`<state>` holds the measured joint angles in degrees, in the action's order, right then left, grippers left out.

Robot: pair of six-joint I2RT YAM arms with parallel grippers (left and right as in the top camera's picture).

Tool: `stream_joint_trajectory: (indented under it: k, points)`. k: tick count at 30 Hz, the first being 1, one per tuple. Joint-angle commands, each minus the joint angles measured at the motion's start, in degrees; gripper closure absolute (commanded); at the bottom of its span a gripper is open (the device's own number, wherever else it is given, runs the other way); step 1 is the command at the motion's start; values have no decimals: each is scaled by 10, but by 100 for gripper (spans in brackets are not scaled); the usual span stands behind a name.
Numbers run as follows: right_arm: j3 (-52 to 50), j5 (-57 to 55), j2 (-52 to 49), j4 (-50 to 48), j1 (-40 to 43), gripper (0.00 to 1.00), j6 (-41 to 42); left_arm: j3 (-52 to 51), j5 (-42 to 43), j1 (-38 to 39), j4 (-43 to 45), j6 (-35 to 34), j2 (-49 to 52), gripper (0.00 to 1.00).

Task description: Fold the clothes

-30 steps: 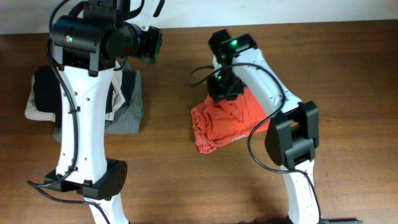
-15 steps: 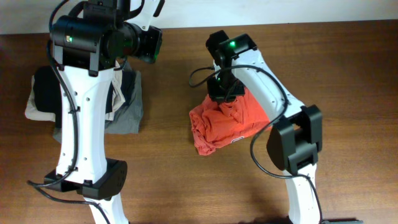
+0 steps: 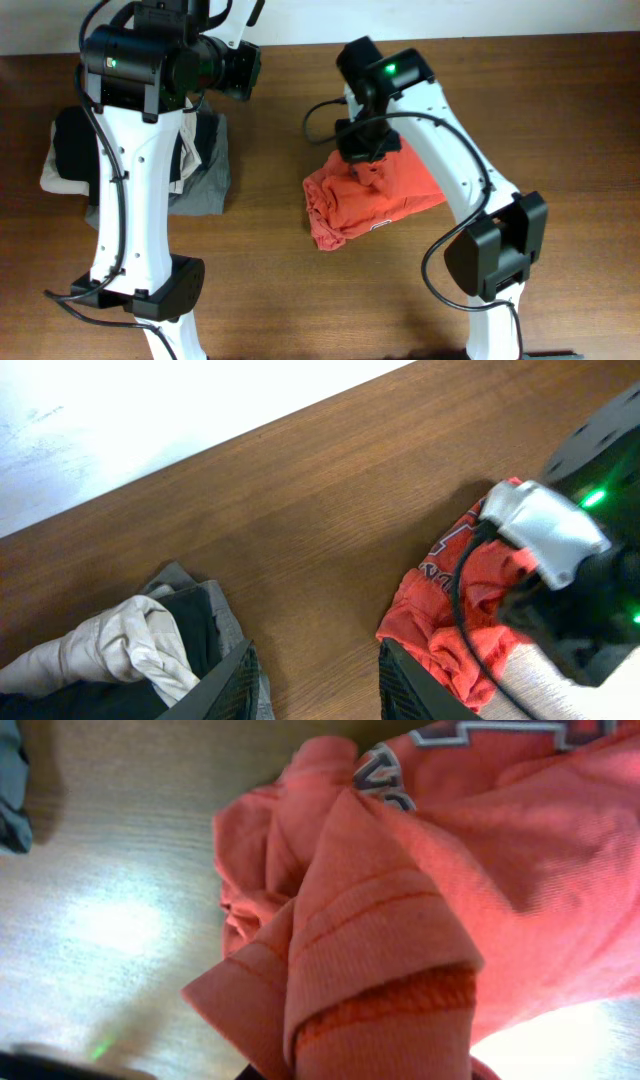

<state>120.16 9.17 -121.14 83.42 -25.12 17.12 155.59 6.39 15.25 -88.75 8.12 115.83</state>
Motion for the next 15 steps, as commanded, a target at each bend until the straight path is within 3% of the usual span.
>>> stream_joint_trajectory:
  k: [1,4,6,7,15]
  points:
    - [-43,22,9,-30,-39,91,10,3,-2,-2,2,1,-13,61]
    - [-92,24,8,-68,-62,85,19,3,-2,-2,2,1,-13,61]
    - [-125,26,8,-97,-73,64,19,3,-2,-2,2,1,-13,61]
    - [-136,31,8,-106,-77,58,18,3,-2,-2,2,1,-13,61]
    - [-109,31,50,-102,-85,52,-21,3,-3,-2,9,1,-13,61]
